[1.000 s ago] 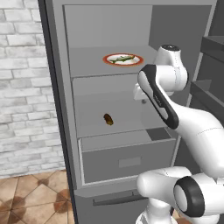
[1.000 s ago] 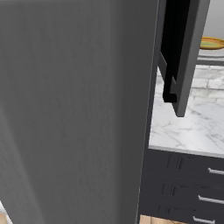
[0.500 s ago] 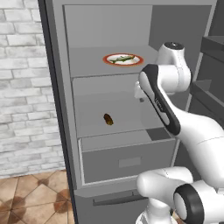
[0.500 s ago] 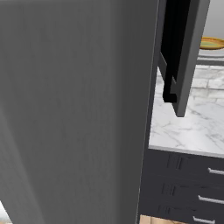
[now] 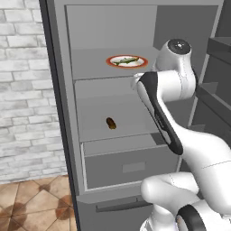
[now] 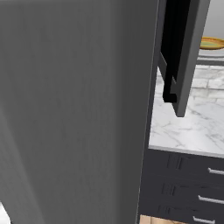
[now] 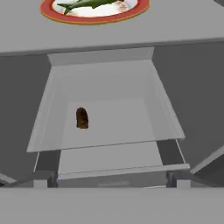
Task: Transport the fish from the fridge to the microwave and turn on the microwave.
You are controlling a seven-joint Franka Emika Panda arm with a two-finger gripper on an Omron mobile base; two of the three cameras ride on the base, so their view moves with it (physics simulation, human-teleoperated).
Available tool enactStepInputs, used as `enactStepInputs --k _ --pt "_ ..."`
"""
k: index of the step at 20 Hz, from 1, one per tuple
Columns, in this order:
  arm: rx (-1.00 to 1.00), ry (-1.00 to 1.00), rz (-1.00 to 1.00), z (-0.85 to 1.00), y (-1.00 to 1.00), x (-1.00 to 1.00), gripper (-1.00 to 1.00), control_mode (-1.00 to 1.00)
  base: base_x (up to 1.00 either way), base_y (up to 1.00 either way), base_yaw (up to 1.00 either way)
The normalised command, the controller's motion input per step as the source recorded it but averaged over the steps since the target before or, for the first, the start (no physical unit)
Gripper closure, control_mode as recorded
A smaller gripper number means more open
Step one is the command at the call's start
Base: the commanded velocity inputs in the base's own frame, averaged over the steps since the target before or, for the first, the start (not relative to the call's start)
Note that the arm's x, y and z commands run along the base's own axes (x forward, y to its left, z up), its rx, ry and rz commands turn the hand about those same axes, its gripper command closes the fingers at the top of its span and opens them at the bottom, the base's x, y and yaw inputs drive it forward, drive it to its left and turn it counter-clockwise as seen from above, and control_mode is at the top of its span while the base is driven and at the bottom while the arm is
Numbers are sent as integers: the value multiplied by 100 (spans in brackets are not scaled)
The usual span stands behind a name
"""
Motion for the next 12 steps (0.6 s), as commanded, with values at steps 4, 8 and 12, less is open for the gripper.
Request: enactStepInputs --k 4,8,12 --pt "0 -45 -11 16 0 0 -100 -100 0 0 0" --pt "0 -28 -11 37 0 0 -100 -100 0 0 0" --pt "0 -8 -12 51 0 0 -100 -100 0 0 0"
